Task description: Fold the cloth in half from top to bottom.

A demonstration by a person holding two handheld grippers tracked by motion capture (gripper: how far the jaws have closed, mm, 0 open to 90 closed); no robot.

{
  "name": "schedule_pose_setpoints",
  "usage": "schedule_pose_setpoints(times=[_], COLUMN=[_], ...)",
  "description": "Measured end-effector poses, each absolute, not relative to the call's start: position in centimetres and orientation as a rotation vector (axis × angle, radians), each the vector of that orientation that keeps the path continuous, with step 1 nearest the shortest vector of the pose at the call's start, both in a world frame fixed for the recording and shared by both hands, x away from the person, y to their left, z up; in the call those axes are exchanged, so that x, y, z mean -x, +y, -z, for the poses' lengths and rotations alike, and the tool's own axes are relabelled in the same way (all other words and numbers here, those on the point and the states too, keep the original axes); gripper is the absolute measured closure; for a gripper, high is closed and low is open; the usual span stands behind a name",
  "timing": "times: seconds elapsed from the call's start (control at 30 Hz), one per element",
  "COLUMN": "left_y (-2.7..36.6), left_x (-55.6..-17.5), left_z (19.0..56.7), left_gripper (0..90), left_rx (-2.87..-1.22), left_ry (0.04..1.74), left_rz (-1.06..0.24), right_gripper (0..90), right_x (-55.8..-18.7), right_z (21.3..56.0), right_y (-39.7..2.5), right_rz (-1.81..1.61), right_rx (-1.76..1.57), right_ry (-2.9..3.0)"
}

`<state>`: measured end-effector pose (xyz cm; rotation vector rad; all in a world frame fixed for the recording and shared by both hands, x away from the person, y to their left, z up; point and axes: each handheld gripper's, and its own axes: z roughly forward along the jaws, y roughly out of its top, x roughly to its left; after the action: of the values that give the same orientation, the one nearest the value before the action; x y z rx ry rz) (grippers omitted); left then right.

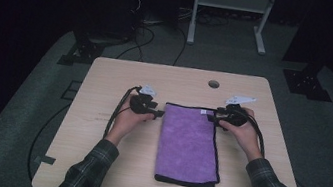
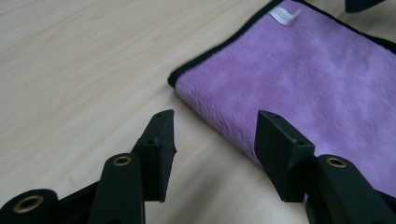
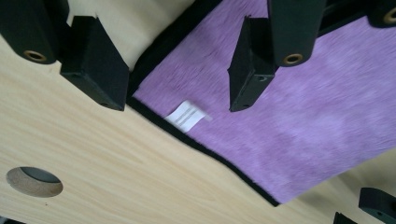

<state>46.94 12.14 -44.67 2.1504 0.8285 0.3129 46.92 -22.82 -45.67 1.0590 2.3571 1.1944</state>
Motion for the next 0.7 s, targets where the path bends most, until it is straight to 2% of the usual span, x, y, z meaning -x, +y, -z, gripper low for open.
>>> schedule_pose_setpoints(times=[0.23,0.5,0.7], left_y=[10.6,8.8,8.5], left_x=[-49.2,-49.8,-49.9], left_z=[45.1,46.2,46.9], left_gripper=[46.1,42.3,44.2], left_rx=[-2.145,-2.205,-2.239], left_ry=[0.837,0.803,0.789], left_rz=[-0.293,-0.281,-0.305], right_gripper=[36.3,28.7,31.6], right_x=[-48.9,-49.1,-49.0], right_z=[46.9,48.3,48.3], right_y=[-22.1,-21.8,-21.7], right_rz=[-1.200,-1.151,-1.136], right_rx=[-1.087,-0.977,-0.959], right_ry=[2.366,2.415,2.422])
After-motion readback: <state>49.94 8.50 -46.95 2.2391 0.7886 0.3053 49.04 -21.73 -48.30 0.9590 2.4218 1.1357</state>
